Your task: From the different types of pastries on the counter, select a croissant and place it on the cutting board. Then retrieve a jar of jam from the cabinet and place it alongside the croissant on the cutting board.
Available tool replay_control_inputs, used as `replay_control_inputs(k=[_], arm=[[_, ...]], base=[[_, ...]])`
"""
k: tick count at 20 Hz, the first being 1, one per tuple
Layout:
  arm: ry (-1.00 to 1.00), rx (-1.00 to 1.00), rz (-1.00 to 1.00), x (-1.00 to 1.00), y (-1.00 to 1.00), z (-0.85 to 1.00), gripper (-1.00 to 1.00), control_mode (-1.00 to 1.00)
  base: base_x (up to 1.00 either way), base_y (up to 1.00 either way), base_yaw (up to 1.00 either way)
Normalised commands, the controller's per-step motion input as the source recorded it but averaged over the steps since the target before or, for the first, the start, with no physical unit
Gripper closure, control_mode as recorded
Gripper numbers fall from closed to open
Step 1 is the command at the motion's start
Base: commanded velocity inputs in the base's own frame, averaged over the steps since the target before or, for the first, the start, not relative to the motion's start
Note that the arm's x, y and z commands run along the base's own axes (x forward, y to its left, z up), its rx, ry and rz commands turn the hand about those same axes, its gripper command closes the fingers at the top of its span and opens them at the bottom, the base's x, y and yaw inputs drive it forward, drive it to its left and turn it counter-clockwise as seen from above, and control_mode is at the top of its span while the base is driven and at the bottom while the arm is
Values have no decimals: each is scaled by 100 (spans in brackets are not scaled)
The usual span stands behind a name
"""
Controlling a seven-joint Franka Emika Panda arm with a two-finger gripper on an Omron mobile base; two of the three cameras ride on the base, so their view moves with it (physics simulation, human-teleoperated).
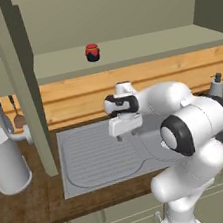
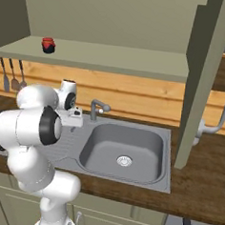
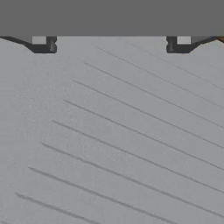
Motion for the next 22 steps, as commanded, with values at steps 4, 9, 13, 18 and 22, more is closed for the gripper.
replay_control_inputs(k=[4, 9, 13, 18, 22], arm=[[-50, -13, 19, -23, 33, 61, -100, -100], [-24, -2, 20, -2, 37, 95, -100, -100], [-13, 0, 11, 0, 38, 100, -100, -100], [-19, 0, 5, 0, 28, 100, -100, -100], [-19, 0, 1, -1, 20, 100, -100, -100]], base=[[0, 0, 0], [0, 0, 0], [0, 0, 0], [0, 0, 0], [0, 0, 0]])
